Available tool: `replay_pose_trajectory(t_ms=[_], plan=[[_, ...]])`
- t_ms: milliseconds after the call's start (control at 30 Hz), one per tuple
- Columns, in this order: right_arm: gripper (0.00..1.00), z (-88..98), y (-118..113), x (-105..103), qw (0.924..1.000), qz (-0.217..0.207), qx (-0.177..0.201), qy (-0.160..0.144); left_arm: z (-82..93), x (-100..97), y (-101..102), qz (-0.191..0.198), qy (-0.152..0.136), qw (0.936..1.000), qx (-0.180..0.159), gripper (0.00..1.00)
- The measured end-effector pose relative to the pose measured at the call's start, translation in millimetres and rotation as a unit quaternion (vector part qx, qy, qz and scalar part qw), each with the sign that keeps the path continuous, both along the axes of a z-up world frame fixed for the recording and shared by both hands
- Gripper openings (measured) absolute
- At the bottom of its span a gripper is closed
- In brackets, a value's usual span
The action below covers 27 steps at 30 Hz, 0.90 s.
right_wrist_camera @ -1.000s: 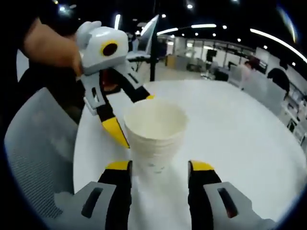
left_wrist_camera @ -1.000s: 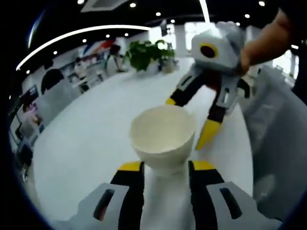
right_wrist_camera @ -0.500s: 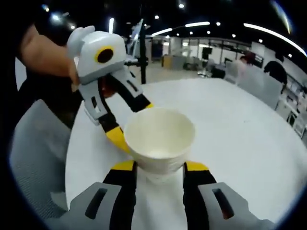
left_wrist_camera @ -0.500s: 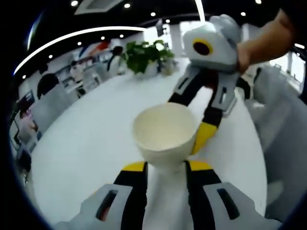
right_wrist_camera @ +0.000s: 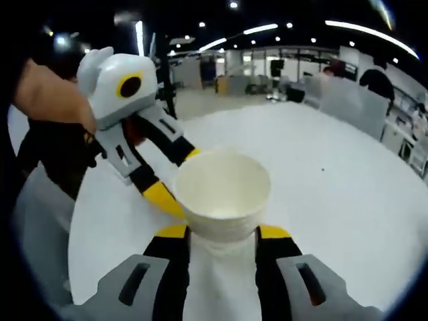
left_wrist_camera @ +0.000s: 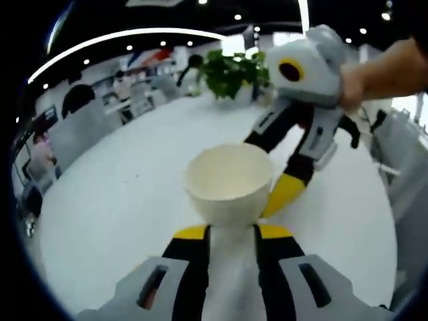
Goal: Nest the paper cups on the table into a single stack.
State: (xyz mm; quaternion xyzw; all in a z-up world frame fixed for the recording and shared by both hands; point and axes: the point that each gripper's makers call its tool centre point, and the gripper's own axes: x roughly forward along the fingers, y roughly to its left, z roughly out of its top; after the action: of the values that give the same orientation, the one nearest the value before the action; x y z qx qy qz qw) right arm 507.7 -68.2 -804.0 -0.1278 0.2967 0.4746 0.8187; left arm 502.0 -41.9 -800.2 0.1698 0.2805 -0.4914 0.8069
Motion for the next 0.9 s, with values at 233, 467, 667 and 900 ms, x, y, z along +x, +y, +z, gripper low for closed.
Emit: replay_pose_trajectory(t_ms=[233, 467, 667, 900], plan=[[0.63, -4.4, -6, -24, 0.9991, -0.036, 0.022, -0.01, -8.3, -20.5, 4, 0.029, -0.012, 0.9993, -0.022, 0.75], [0.83, 7.6, -46, -62, 0.9917, -0.107, 0.035, -0.061, 1.5, -56.5, 41, 0.096, -0.018, 0.993, -0.066, 0.86], [0.97, 27.9, -72, -108, 0.9815, -0.162, 0.069, -0.074, 16.9, -92.6, 78, 0.142, -0.03, 0.9857, -0.086, 0.91], [1.0, 52.4, -88, -154, 0.975, -0.183, 0.074, -0.101, 37.8, -139.1, 106, 0.178, -0.041, 0.9776, -0.105, 0.96]])
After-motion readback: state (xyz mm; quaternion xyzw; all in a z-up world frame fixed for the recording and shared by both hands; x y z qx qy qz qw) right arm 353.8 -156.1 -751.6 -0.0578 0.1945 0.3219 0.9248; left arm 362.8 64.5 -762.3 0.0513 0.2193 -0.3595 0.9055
